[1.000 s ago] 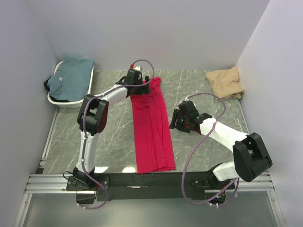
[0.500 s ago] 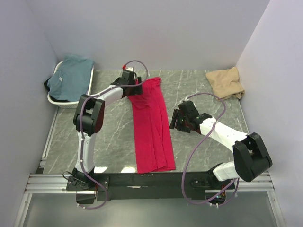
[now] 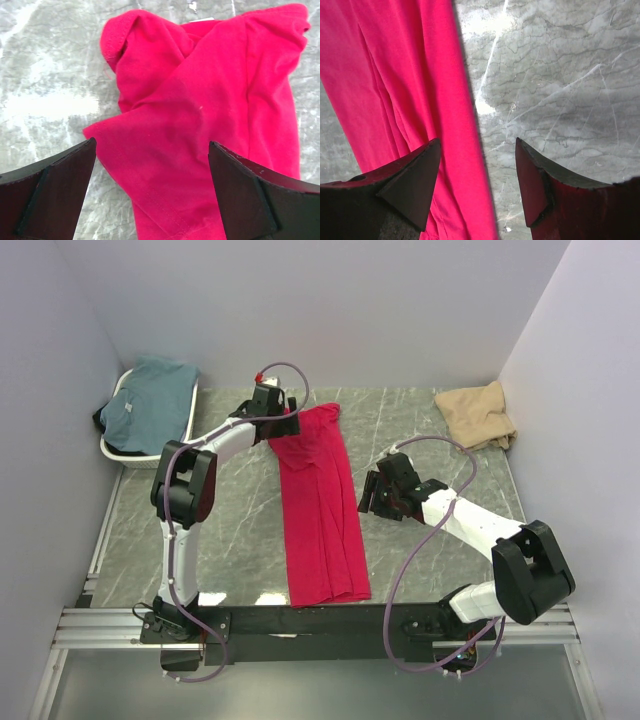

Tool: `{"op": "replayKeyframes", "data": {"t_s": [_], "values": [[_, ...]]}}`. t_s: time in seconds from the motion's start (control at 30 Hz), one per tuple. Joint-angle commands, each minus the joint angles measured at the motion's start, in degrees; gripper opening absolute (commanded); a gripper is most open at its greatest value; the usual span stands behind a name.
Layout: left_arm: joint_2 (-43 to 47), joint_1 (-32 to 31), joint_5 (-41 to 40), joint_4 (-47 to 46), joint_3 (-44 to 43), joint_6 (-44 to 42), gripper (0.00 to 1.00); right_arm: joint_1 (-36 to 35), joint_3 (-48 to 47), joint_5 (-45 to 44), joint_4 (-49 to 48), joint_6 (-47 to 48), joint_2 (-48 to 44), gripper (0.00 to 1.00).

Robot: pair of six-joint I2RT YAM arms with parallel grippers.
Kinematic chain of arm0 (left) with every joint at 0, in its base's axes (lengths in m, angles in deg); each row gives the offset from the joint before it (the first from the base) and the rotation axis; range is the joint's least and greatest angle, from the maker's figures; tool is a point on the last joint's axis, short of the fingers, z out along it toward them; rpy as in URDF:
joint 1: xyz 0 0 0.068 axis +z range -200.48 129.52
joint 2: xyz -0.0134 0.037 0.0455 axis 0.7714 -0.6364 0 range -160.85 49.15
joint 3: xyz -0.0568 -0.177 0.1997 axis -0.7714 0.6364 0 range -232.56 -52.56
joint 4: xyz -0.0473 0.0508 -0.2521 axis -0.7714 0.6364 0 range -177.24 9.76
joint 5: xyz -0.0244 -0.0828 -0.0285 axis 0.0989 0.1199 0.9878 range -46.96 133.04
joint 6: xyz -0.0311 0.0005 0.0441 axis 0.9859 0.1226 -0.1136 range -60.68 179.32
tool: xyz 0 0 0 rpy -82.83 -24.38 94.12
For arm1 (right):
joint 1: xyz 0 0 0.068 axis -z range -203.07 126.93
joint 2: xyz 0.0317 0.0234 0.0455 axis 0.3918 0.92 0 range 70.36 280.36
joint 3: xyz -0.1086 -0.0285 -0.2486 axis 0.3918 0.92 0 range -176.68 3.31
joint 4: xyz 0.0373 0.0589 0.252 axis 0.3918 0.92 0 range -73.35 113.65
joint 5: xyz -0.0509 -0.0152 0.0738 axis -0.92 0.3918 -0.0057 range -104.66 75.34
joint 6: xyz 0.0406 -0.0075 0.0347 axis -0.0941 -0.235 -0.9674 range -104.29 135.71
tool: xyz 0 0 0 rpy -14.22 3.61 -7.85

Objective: Fold and stack the t-shirts
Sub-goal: Fold the tshirt

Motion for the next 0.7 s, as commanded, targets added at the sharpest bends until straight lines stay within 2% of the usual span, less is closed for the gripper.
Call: {"op": "replayKeyframes", "data": {"t_s": [0.0,0.13,0.43,0.67], "values": [[0.61,-0.19,3.18,-1.84,-1.19,1.02,1.00,0.39,-0.74,-0.78,-1.95,0.56,0.10,0.68],[-2.45,-0.19,4.42,-0.35,-3.99,1.29,0.99,0.39,-0.82,-0.43,-2.21,0.56,0.45,0.68],[-4.66,-0.28,3.19,-0.34,-4.09,1.73,0.99,0.91,-0.03,-0.61,-2.30,0.65,0.19,0.68],[-6.95,-0.36,5.21,-0.34,-5.50,2.25,0.99,1.18,-0.12,-0.26,-2.65,0.65,0.72,0.68]]}}
